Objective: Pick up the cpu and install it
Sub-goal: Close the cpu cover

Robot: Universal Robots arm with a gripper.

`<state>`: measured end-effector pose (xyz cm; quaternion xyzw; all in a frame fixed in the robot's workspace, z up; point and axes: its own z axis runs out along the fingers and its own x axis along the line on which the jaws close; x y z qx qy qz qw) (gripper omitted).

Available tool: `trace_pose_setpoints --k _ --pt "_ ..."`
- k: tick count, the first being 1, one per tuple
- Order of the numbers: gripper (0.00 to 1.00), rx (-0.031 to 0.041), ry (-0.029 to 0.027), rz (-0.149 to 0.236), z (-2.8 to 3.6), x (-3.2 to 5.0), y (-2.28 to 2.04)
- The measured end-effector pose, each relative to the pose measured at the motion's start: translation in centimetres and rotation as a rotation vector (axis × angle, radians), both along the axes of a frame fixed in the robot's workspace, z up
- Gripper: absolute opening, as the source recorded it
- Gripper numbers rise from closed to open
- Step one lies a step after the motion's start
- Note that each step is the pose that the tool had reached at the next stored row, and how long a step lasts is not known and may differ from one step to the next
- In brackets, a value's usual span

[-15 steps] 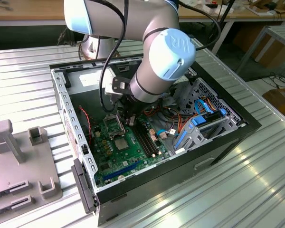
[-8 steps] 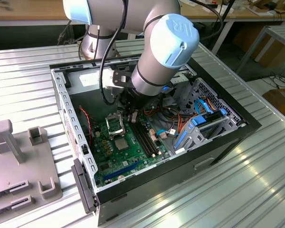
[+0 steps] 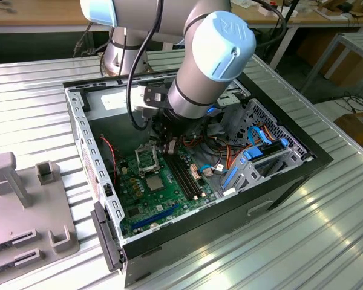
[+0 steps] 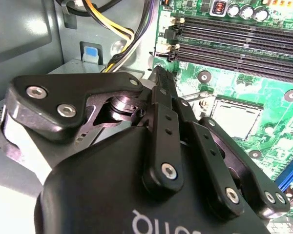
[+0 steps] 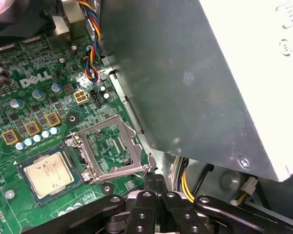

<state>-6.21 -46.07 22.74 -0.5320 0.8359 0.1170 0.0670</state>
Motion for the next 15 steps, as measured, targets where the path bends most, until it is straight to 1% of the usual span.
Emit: trace_pose_setpoints --k 8,12,13,15 --pt "0.11 -0.0023 0.0000 0.000 0.37 -0.01 0.00" --pt "0.11 -0.0021 -0.0001 0.000 0.31 -0.01 0.00" --pt "0.11 -0.0003 0.0000 0.000 0.26 -0.02 -0.01" --pt "0.11 0.0088 -0.0001 0.000 0.16 0.02 0.00"
